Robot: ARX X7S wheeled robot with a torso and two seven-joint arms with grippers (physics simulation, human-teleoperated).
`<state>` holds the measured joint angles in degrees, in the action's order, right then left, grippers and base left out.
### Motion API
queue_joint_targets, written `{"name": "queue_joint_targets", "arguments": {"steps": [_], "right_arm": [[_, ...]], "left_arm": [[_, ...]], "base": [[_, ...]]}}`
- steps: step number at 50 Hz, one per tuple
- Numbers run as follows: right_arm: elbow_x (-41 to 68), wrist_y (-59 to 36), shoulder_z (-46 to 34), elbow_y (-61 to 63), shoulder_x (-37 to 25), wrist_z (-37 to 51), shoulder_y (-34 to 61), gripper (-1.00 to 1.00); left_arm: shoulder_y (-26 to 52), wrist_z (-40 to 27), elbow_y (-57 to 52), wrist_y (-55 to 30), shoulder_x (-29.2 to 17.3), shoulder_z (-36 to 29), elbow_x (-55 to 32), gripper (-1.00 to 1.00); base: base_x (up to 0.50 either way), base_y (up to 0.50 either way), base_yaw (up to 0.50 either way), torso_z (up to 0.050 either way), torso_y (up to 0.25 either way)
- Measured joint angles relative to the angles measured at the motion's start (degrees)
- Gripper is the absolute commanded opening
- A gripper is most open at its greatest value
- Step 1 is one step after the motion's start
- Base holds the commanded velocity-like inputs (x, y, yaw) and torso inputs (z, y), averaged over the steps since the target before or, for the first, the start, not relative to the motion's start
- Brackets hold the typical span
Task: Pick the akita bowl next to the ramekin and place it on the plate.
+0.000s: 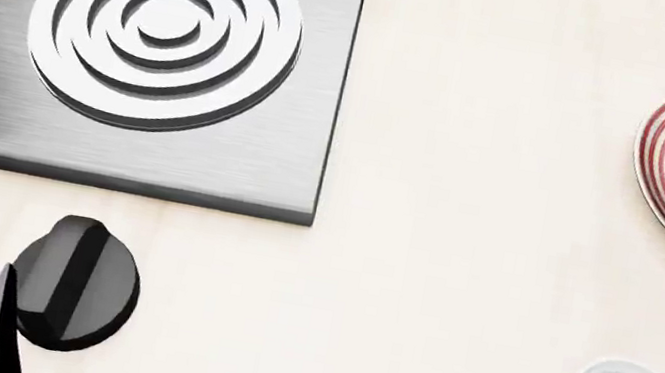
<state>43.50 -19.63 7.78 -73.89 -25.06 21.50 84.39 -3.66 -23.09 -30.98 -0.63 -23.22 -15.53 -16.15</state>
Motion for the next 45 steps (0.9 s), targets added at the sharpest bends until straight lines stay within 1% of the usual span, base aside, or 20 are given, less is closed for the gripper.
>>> {"name": "queue_joint_targets", "arguments": {"steps": [26, 35, 45], "right_arm": [[-26.40, -0.88, 24.11, -1.11, 2.51, -3.44, 0.45, -1.00], [-33.00, -1.11, 30.09, -1.11, 3.14, -4.32, 0.59, -1.00], [-37.68, -1.10, 34.68, -1.11, 3.52, -5.01, 0.20, -1.00]], "left_arm": [[0.37, -0.39, 0.04, -0.05, -0.35, 0.13, -0.47, 1.00], [0.38, -0.52, 0.03, 0.03, -0.48, 0.17, -0.60, 1.00], [0.45, -0.64, 0.19, 0.23, -0.56, 0.21, -0.68, 1.00]], "base": [[0.00, 0.00, 0.00, 0.000, 0.000], [0.00, 0.00, 0.00, 0.000, 0.000], [0.00, 0.00, 0.00, 0.000, 0.000]]}}
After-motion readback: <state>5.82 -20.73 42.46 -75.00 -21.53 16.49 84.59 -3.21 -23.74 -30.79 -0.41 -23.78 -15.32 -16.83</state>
